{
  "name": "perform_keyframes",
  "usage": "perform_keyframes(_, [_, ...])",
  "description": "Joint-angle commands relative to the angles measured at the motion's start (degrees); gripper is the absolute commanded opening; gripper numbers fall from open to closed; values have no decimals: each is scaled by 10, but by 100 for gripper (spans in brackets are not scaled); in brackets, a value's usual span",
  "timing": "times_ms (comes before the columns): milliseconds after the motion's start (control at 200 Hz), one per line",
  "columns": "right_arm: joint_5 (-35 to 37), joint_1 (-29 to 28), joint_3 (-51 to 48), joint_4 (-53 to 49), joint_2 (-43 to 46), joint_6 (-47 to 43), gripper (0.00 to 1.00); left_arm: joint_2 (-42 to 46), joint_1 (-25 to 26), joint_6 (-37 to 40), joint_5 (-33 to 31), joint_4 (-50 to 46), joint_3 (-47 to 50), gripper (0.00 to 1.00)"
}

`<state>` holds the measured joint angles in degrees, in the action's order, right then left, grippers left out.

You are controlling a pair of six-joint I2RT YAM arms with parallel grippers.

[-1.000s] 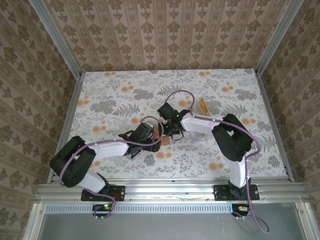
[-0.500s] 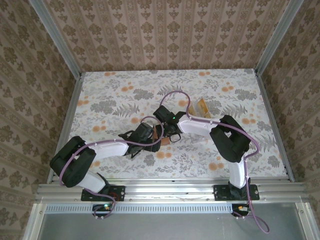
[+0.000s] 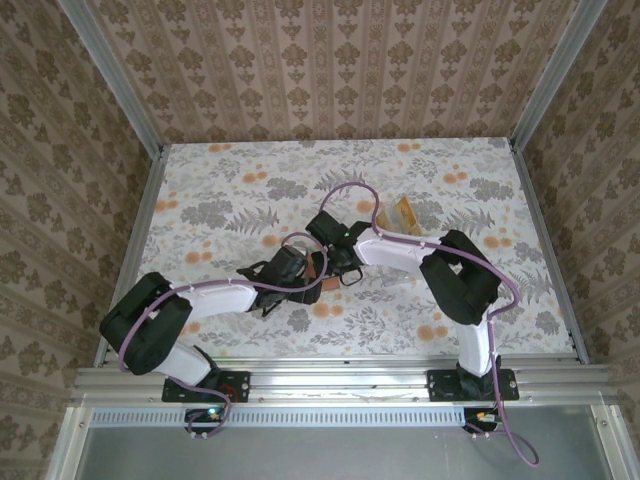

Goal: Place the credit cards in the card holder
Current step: Close the button on the card holder.

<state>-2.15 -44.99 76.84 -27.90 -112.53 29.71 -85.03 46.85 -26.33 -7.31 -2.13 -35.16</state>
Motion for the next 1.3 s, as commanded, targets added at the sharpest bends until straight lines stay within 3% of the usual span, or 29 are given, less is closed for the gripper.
perform_keyframes(0, [-42, -5, -2, -47, -18, 0, 0, -19, 6, -8, 24, -9, 9, 96])
perform_keyframes(330, [-41, 18, 29, -48, 26, 6, 0, -20, 6, -7, 23, -14, 6, 96])
perform_keyframes(1295, [-59, 22, 39, -32, -28, 11, 0, -25, 7, -6, 23, -16, 1, 96])
